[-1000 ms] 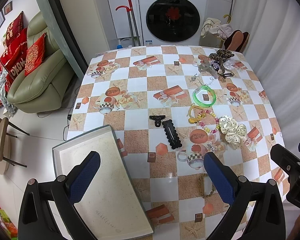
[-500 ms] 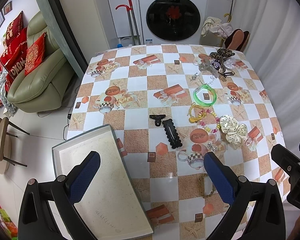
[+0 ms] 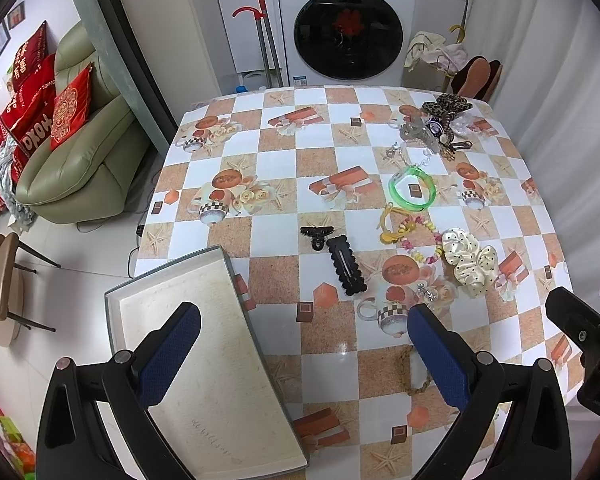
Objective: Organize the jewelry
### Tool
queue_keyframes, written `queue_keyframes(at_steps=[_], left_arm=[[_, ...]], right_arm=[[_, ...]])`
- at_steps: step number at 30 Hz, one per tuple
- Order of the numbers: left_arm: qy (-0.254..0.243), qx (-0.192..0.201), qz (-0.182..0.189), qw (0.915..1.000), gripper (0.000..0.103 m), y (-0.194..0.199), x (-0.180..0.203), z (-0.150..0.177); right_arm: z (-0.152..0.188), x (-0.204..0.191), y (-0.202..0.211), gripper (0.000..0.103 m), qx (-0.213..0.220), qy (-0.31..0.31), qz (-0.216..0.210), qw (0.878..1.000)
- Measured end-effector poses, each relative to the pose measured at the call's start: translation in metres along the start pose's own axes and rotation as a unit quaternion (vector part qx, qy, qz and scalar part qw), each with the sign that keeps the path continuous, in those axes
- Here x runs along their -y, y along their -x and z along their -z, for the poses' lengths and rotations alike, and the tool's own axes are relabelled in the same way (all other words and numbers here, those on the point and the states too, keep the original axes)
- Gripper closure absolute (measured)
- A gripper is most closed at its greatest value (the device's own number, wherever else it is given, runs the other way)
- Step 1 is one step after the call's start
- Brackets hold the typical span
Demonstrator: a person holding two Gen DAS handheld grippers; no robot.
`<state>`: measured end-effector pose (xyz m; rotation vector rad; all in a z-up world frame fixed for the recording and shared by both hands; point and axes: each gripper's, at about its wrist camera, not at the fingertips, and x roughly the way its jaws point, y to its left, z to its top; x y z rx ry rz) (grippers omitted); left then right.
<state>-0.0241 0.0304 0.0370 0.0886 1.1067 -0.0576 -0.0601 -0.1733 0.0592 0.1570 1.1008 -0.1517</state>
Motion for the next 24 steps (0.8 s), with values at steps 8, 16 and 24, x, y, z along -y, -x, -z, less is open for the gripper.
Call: queue_keyframes(at_steps=[8, 16, 24], left_arm=[[0.0, -0.001, 0.0, 1.0, 0.0, 0.0004, 0.0006, -0.0016], [0.0, -0.002, 0.0, 1.0, 0.0, -0.0001, 0.0002, -0.0019], [0.0, -0.002, 0.0, 1.0, 0.0, 0.0005, 0.0009, -0.0034]], right_arm=[[0.0, 0.0002, 0.0002, 0.0, 0.0, 0.001, 0.0, 1.0], [0.0002, -0.0002, 0.0008, 0.0, 0.0, 0.001, 0.0, 1.0], [0.0001, 0.0008, 0.0009, 0.0, 0.0, 0.0, 0.001, 1.0]])
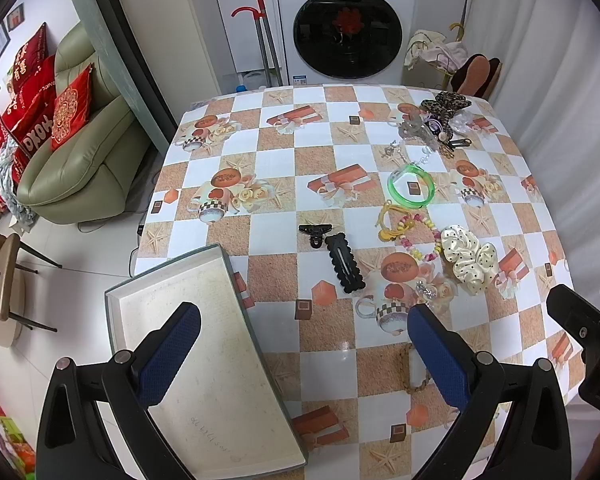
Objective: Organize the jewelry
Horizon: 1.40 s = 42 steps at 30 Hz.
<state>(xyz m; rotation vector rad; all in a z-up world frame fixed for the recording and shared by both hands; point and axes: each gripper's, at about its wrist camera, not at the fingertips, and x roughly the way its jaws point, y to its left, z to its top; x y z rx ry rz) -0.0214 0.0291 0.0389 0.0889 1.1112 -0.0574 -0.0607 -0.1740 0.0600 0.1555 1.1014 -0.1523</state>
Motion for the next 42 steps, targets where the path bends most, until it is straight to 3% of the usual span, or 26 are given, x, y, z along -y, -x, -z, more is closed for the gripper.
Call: queue_keyframes(at_steps=[10, 18, 25, 31, 42], left_arm=[[-0.001, -0.002, 0.0, 1.0, 0.0, -0.003, 0.0, 0.002], [0.002, -0.023, -0.001, 0.9997, 0.0, -0.033, -0.01, 0.019], [0.047, -0.075, 0.03, 0.9956, 0.0, -0.08, -0.006, -0.003], [0.06, -0.091, 0.043, 0.9932, 0.0, -0.119, 0.01, -0.02], [0.079, -0.122, 0.014, 0.9893, 0.0, -0.186, 0.026, -0.031]], right_arm=[[0.0, 0.001, -0.001, 0.0, -0.002, 0.001, 0.0, 1.0], [0.006, 0.005, -0.02, 0.0, -0.019, -0.002, -0.001, 1.0], [0.009, 0.026, -0.06, 0.0, -0.052, -0.008, 0.004, 0.999], [0.0, 0.043, -0.099, 0.0, -0.076, -0.022, 0.003, 0.997], [-0.026, 0.052, -0.17, 0.0, -0.11, -0.01, -0.014, 0.994]])
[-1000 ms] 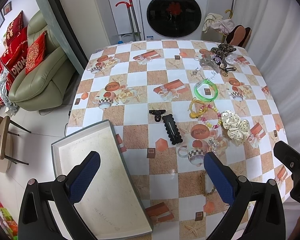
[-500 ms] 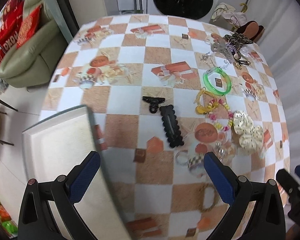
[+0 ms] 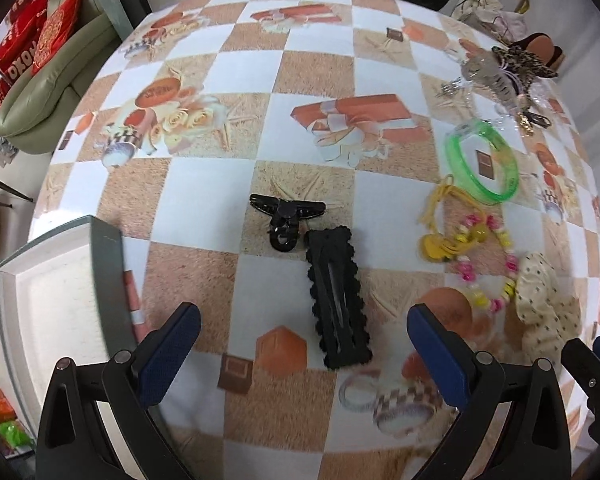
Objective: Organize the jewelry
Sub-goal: 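Grasp the cream polka-dot scrunchie with right tool while left tool grasps black hair clip, then carry scrunchie and black clip into the white tray and release both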
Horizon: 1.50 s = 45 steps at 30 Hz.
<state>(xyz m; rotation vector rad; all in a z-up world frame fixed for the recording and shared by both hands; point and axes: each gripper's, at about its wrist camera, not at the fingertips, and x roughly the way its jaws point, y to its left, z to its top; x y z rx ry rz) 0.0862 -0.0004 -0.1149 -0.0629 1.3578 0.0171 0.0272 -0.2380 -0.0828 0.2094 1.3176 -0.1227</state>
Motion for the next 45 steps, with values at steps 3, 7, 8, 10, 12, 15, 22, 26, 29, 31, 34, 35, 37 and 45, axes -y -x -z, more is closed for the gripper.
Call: queue_keyframes(at_steps=[3, 7, 8, 10, 12, 15, 22, 26, 29, 31, 34, 35, 37, 45], left_arm=[[-0.002, -0.001, -0.006, 1.0, 0.005, -0.007, 0.005, -0.003], [-0.002, -0.001, -0.011, 0.9999, 0.015, -0.014, 0.01, -0.004], [-0.004, -0.005, -0.013, 0.9999, 0.021, -0.016, 0.012, -0.004], [-0.002, 0.001, -0.013, 0.9999, 0.022, -0.017, 0.013, -0.004], [-0.004, 0.005, -0.013, 0.9999, 0.025, -0.017, 0.015, -0.003], [-0.011, 0.009, -0.005, 0.9999, 0.038, -0.014, 0.021, -0.001], [-0.022, 0.011, 0.014, 0.9996, 0.067, -0.006, 0.029, 0.004], [-0.018, 0.012, 0.034, 0.9992, 0.067, 0.005, 0.026, 0.007], [-0.016, 0.019, 0.045, 0.9987, 0.067, 0.018, 0.021, 0.008], [-0.015, 0.023, 0.051, 0.9983, 0.067, 0.026, 0.016, 0.01], [-0.012, 0.03, 0.06, 0.9977, 0.067, 0.04, 0.006, 0.013], [-0.011, 0.033, 0.063, 0.9974, 0.067, 0.045, 0.003, 0.014], [-0.01, 0.037, 0.066, 0.997, 0.067, 0.055, 0.0, 0.018], [0.005, 0.054, 0.064, 0.9965, 0.067, 0.091, -0.043, 0.047]], right_arm=[[-0.007, -0.001, -0.015, 0.0, -0.011, 0.007, -0.003, 1.0], [-0.014, -0.006, -0.031, 0.004, -0.019, 0.021, -0.012, 1.0], [-0.014, -0.008, -0.034, 0.004, -0.021, 0.026, -0.013, 0.999], [-0.015, -0.012, -0.039, 0.012, -0.022, 0.039, -0.013, 0.999], [-0.015, -0.017, -0.044, 0.023, -0.027, 0.05, -0.012, 0.998], [-0.015, -0.023, -0.048, 0.034, -0.028, 0.058, -0.014, 0.998], [-0.012, -0.033, -0.045, 0.081, -0.016, 0.067, -0.039, 0.997], [-0.009, -0.028, -0.037, 0.087, -0.007, 0.055, -0.044, 0.998], [-0.008, -0.02, -0.029, 0.087, -0.002, 0.039, -0.049, 0.998], [-0.007, -0.015, -0.02, 0.087, 0.0, 0.031, -0.053, 0.998], [-0.005, -0.011, -0.008, 0.087, 0.002, 0.024, -0.061, 0.998], [-0.002, -0.008, -0.002, 0.087, 0.003, 0.022, -0.065, 0.998], [0.001, -0.007, 0.007, 0.087, 0.002, 0.018, -0.074, 0.997], [0.022, -0.04, 0.042, 0.087, -0.006, 0.031, -0.115, 0.993]])
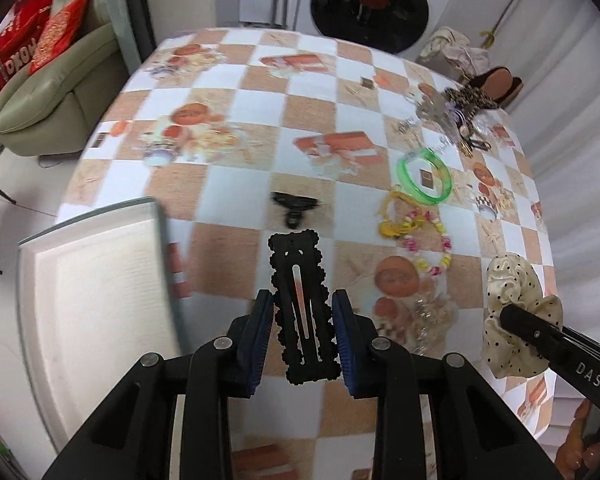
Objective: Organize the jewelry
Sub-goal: 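Carry scrunchie and black clip into the white tray and release both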
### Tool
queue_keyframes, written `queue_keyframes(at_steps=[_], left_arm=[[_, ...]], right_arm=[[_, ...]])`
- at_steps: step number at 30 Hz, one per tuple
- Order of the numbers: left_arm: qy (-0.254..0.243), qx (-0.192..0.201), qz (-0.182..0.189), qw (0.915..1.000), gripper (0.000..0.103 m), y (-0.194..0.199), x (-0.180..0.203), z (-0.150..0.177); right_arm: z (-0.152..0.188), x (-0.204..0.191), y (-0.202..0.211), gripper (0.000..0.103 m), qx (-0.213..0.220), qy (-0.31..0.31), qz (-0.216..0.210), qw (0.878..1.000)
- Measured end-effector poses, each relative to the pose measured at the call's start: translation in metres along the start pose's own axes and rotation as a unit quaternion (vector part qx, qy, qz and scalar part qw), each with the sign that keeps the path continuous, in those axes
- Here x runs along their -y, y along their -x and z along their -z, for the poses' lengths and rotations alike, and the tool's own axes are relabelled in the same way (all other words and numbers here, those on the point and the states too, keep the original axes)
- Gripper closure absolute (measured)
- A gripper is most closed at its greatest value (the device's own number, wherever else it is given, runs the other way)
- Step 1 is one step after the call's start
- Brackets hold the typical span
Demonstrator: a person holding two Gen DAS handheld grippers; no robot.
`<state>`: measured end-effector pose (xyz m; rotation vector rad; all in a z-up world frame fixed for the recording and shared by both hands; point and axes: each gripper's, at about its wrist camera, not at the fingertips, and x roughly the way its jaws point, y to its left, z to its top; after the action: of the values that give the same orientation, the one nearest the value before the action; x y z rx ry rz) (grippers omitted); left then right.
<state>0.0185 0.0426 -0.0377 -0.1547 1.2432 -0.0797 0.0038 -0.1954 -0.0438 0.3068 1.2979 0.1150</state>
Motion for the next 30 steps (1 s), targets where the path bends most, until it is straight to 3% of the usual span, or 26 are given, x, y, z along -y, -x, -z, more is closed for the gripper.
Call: queue_keyframes(at_steps=[10, 19, 25, 30], left_arm=[[0.069, 0.025, -0.055, 0.9958, 0.067, 0.039, -0.103, 0.014], [0.119, 0.01, -0.109, 0.9869, 0.067, 0.024, -0.183, 0.028], [0.128, 0.005, -0.119, 0.9845, 0.067, 0.001, -0.207, 0.025], [0.124, -0.002, -0.124, 0.9845, 0.067, -0.015, -0.214, 0.023]], right_arm=[[0.013, -0.099, 0.004, 0.087, -0.02, 0.071, -0.066, 0.995], [0.016, -0.214, -0.037, 0.087, -0.059, 0.163, -0.126, 0.977], [0.016, -0.26, -0.083, 0.087, -0.093, 0.197, -0.14, 0.966], [0.012, -0.273, -0.115, 0.087, -0.111, 0.196, -0.129, 0.966]])
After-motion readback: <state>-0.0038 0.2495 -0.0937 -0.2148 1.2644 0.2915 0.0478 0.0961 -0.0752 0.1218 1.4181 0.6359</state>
